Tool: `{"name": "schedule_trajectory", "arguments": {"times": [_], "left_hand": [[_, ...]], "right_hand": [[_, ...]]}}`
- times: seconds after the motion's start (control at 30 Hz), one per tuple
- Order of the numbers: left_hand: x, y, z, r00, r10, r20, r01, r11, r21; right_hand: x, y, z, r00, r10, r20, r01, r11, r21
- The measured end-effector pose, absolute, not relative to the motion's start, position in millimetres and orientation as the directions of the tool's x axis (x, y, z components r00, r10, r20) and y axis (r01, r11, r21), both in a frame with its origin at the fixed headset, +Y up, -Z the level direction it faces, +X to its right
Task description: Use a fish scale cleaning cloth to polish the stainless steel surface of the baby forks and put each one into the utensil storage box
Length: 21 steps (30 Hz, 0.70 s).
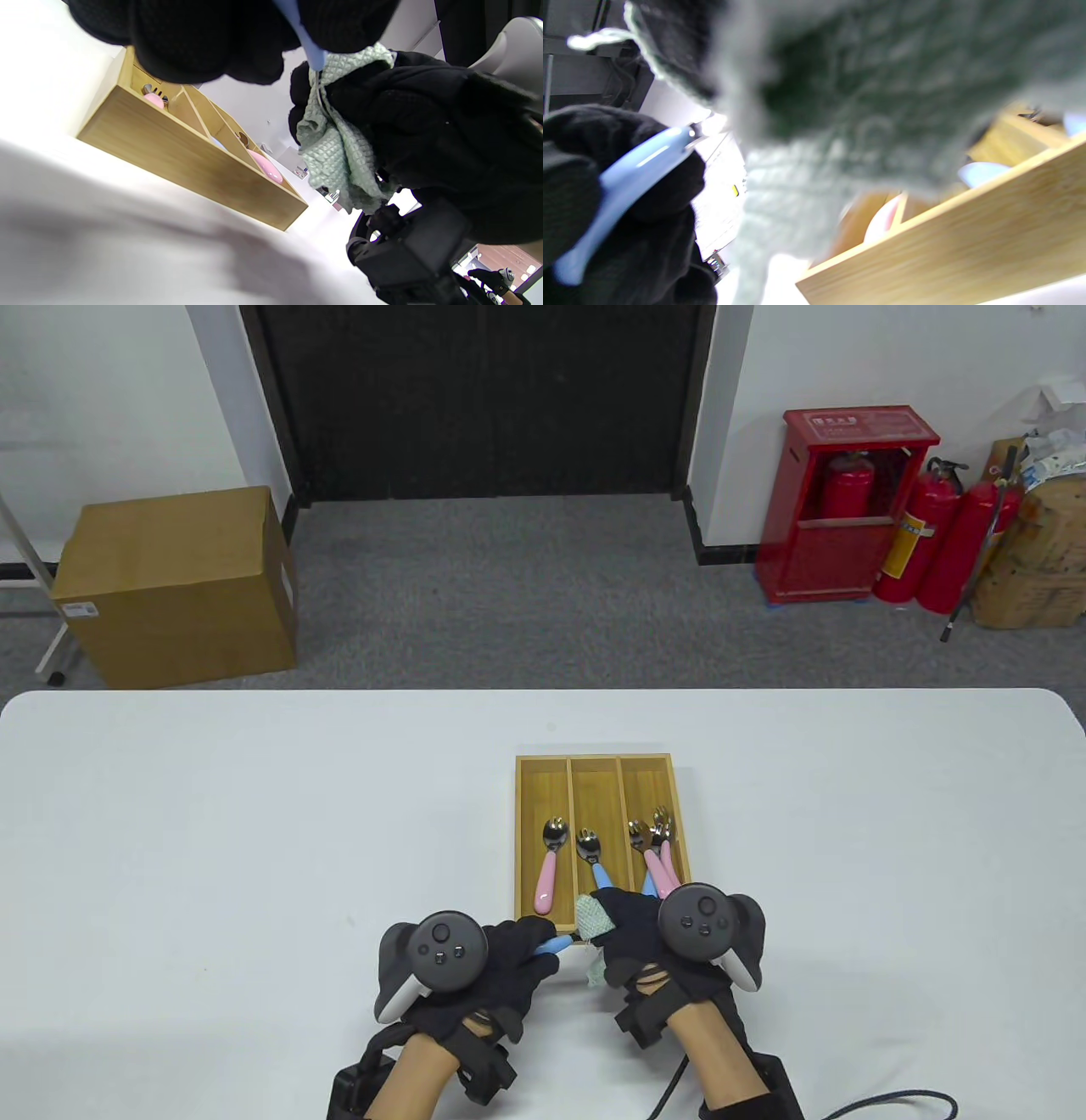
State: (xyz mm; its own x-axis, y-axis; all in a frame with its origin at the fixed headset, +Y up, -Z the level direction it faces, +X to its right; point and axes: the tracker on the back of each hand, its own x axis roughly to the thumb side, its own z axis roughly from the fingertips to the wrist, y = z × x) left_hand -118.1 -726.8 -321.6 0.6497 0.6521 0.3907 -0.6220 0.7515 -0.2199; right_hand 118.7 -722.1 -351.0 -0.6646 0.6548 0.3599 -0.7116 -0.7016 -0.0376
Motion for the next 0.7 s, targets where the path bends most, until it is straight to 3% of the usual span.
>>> {"name": "schedule_trajectory", "arguments": {"times": [0.37, 0.7], "left_hand": [[-120, -727, -324, 0.706, 0.604, 0.371, -0.587, 0.791, -0.171], [-116, -729, -358, 0.796, 0.580, 0.175, -0.567, 0.815, -0.122]], "right_hand": [[130, -726, -353, -0.760, 0.576, 0.300, -0.633, -0.760, -0.144], [158, -738, -359, -0.731, 0.648, 0.212, -0.680, -0.717, -0.153]]}}
